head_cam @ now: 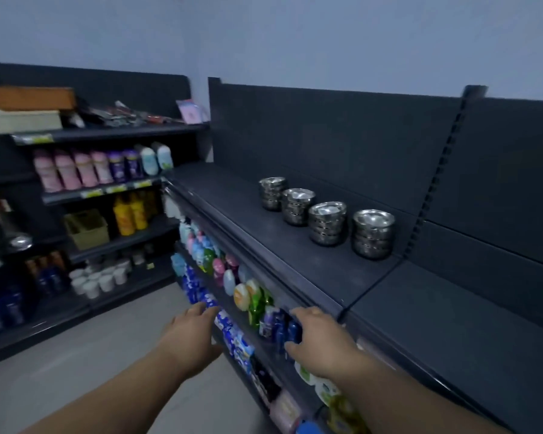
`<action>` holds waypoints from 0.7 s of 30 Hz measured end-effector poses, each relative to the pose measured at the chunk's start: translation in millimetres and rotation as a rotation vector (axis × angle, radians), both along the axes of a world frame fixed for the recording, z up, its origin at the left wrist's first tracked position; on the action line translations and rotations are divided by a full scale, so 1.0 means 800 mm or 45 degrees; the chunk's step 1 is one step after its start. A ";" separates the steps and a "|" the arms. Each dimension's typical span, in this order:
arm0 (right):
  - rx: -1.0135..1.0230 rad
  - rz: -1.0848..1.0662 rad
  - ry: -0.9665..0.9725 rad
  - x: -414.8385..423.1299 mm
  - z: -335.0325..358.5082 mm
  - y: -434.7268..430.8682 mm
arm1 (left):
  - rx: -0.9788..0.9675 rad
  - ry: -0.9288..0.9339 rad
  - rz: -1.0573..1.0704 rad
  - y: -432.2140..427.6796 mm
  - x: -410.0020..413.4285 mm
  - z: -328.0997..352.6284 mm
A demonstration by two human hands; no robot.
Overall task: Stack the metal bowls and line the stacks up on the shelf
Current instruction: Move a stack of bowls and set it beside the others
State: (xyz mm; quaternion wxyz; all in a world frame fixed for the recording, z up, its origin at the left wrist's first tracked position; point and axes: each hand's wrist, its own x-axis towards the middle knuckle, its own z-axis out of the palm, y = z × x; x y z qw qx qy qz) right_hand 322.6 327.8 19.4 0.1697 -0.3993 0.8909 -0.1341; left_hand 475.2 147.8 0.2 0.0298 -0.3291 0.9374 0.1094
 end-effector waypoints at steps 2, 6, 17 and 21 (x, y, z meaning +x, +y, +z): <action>0.028 0.050 -0.023 -0.013 -0.007 -0.040 | 0.020 -0.030 0.055 -0.032 0.001 -0.011; 0.058 0.116 -0.054 -0.061 -0.023 -0.116 | 0.058 -0.073 0.135 -0.102 -0.031 -0.023; 0.014 0.082 -0.053 -0.223 -0.026 -0.351 | 0.156 0.001 0.208 -0.326 -0.170 -0.017; -0.037 -0.010 -0.016 -0.259 -0.035 -0.422 | 0.150 0.007 0.097 -0.412 -0.220 -0.026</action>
